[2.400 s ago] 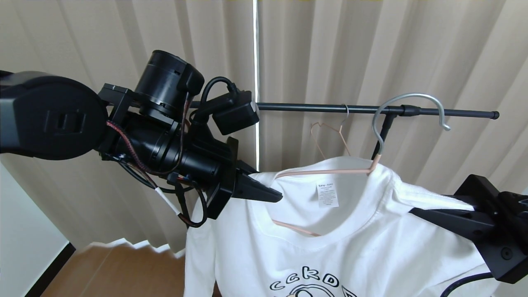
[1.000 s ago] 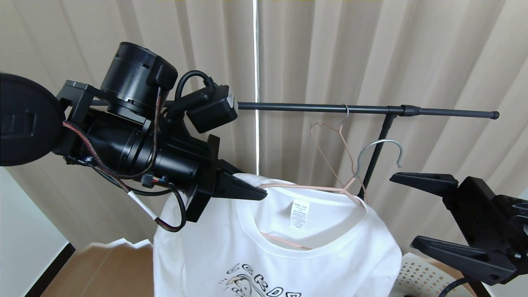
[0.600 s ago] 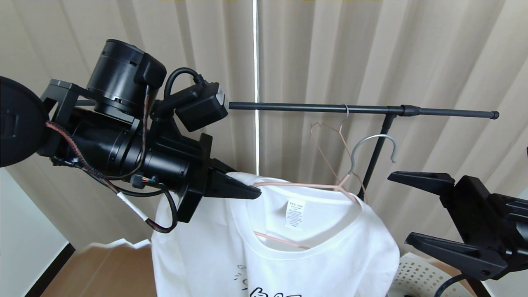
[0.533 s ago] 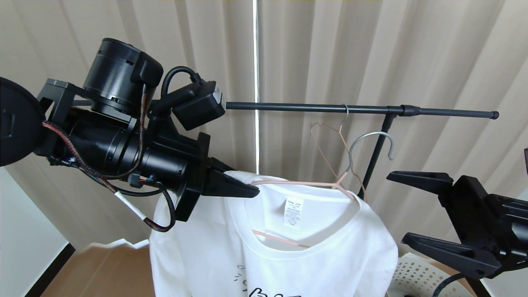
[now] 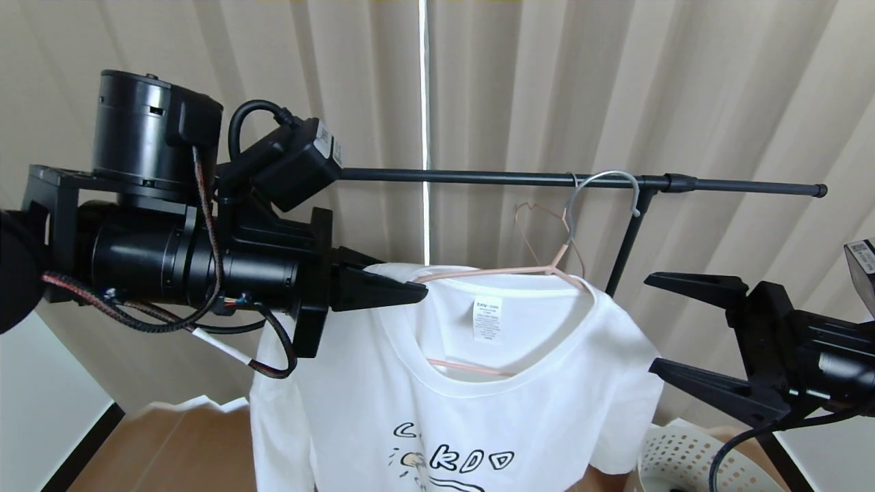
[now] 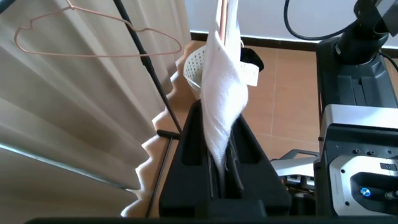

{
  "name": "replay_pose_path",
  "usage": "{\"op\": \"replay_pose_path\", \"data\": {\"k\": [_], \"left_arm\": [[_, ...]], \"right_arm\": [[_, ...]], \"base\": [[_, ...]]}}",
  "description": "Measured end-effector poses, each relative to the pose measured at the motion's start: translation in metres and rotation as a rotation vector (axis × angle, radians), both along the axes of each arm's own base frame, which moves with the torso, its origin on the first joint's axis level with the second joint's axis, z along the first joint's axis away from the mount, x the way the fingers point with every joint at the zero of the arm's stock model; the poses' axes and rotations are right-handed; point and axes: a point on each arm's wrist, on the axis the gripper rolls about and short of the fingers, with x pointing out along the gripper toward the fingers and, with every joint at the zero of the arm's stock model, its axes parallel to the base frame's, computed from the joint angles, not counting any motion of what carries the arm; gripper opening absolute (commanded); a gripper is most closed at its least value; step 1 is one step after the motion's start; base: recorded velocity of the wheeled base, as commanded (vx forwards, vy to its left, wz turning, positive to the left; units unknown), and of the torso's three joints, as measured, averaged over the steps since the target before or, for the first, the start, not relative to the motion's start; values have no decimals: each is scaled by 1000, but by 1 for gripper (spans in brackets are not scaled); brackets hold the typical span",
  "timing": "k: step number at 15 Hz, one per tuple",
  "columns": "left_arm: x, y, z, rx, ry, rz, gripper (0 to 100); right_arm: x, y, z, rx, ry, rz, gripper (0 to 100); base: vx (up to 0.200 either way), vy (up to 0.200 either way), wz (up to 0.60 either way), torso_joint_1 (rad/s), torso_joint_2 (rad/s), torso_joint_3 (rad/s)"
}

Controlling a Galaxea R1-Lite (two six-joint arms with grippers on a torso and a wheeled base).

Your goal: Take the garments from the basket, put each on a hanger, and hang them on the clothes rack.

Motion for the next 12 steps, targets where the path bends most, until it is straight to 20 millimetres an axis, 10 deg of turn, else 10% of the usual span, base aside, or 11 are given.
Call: {"op": "replay_pose_path", "data": {"k": [12], "left_arm": [[-31,24,-19,-137,-90,50,0]], "right_arm": [[6,-4,-13,-61,-54,-21,100]], "base": [[0,0,0,0,0,0]]}}
